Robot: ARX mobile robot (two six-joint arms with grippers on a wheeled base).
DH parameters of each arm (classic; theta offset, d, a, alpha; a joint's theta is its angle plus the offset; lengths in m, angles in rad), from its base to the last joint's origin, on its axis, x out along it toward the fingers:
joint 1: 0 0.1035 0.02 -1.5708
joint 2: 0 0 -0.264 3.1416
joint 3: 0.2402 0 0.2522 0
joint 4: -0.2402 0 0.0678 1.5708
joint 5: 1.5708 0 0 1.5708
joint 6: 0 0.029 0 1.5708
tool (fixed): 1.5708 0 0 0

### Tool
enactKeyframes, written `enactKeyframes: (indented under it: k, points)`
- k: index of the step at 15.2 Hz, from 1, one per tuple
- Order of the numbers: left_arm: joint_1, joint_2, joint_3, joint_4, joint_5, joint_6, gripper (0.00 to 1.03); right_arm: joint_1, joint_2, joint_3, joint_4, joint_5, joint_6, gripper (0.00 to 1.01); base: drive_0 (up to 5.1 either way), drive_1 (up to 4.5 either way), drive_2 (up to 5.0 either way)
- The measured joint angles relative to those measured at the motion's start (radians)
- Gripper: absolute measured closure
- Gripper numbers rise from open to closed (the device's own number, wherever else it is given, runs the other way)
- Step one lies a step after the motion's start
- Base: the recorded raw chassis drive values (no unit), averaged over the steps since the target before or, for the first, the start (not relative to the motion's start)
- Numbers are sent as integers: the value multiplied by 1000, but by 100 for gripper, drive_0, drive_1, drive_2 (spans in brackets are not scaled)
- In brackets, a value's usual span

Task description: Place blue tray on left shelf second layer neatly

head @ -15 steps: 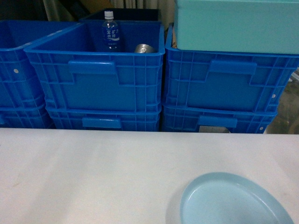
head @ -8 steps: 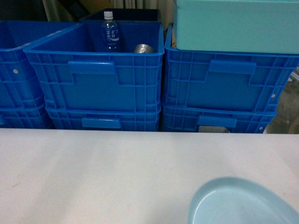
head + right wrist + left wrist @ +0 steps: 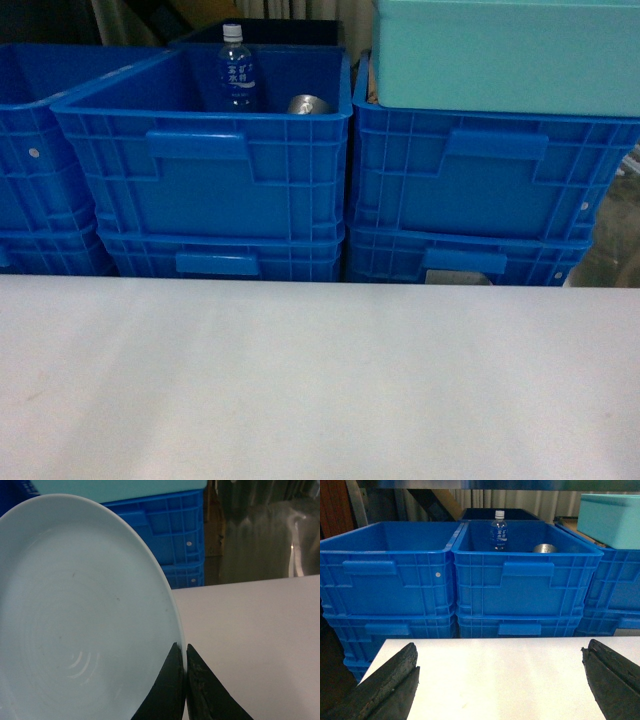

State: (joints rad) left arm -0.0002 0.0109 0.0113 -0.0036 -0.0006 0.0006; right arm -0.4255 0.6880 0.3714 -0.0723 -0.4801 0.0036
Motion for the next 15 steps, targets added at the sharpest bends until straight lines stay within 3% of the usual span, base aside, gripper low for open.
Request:
enactKeyframes:
  k: [1, 2, 7, 8, 11, 15]
  points:
    - [0, 0, 0, 0, 0, 0, 5, 21, -114, -28, -50, 10, 2, 99, 0, 0, 0]
    - [0, 0, 0, 0, 0, 0, 5, 91, -207, -51, -64, 64, 10, 99, 0, 0, 0]
    - [0, 0, 0, 0, 0, 0, 5, 513, -175, -86, 19, 370, 109, 99, 0, 0, 0]
    - [0, 0, 0, 0, 0, 0, 5, 542, -172, -87, 34, 378, 117, 99, 0, 0, 0]
    - [0, 0, 0, 0, 0, 0, 5, 490, -175, -102, 25, 378, 127, 99, 0, 0, 0]
    - [0, 0, 0, 0, 0, 0, 5, 483, -195, -114, 27, 372, 135, 99, 0, 0, 0]
